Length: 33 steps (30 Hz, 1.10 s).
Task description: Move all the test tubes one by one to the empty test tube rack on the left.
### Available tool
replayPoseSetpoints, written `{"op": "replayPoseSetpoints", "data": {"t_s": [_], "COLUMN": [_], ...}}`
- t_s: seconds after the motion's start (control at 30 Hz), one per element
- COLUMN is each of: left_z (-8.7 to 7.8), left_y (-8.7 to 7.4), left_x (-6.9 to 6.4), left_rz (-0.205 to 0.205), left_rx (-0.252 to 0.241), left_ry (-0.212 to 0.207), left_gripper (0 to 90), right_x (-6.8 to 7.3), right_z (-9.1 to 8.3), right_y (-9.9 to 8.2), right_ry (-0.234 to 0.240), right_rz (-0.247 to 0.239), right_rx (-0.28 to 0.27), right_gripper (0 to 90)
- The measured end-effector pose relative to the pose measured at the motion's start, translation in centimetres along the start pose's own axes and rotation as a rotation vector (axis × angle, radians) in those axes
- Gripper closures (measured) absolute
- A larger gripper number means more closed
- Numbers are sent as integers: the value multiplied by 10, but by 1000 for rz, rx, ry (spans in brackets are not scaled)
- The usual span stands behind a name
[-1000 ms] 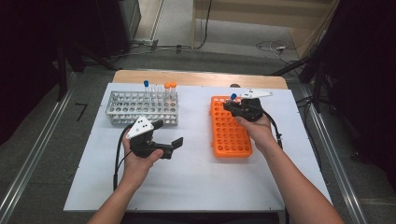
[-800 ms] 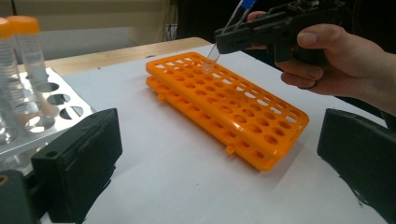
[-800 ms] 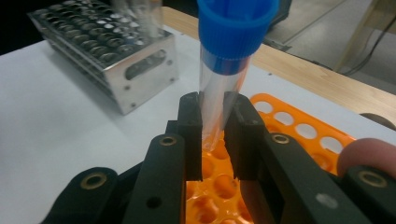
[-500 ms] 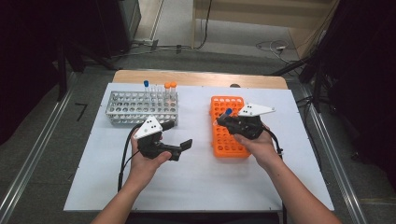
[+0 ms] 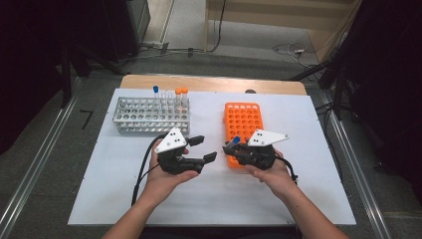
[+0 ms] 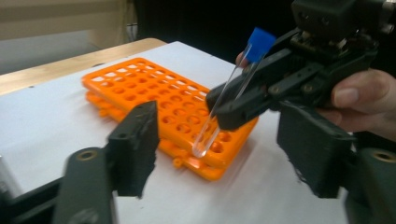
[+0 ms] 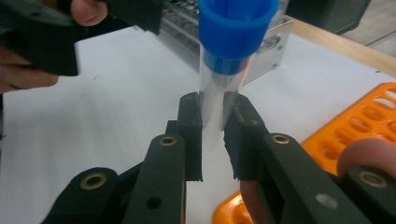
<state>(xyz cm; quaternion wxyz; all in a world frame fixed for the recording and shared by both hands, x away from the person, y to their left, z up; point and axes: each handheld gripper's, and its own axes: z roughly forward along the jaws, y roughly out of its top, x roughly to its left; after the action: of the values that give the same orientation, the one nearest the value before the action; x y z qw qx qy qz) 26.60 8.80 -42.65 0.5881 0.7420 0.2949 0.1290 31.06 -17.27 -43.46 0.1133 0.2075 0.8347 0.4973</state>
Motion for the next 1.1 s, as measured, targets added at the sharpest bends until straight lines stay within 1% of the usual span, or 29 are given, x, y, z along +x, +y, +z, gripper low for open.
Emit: {"op": "replayPoseSetpoints", "data": {"t_s": [0.07,0.13,0.27,0.37,0.43,0.57,0.67,0.73,0.8,0.93,1.03,1.1], "left_z": [2,4,7,10,11,13,13,12,11,9,7,6], "left_y": [0,0,-1,-1,-2,-2,-2,-2,-2,-1,-1,-1], "left_x": [-2,-3,-6,-9,-11,-12,-13,-12,-12,-13,-11,-10], "left_rz": [11,19,32,42,54,58,74,72,83,102,89,89], "left_rx": [7,11,18,22,28,36,35,32,27,9,1,-3], "left_ry": [-17,-26,-63,-103,-118,-146,-152,-151,-144,-115,-116,-107], "left_gripper": [404,441,510,549,580,667,694,708,724,756,765,766], "right_x": [6,11,21,27,31,37,38,38,37,36,35,35], "right_z": [2,4,8,11,13,17,17,17,17,15,14,14], "right_y": [-2,-3,-3,-2,-1,-1,-1,-1,-1,-1,-1,0], "right_ry": [17,33,63,84,98,118,132,142,148,164,165,158], "right_rz": [-7,-14,-31,-44,-49,-57,-51,-43,-36,-20,-14,-11], "right_rx": [8,18,34,40,45,55,55,58,60,58,57,57], "right_gripper": [752,751,751,751,751,751,751,751,750,747,746,747]}}
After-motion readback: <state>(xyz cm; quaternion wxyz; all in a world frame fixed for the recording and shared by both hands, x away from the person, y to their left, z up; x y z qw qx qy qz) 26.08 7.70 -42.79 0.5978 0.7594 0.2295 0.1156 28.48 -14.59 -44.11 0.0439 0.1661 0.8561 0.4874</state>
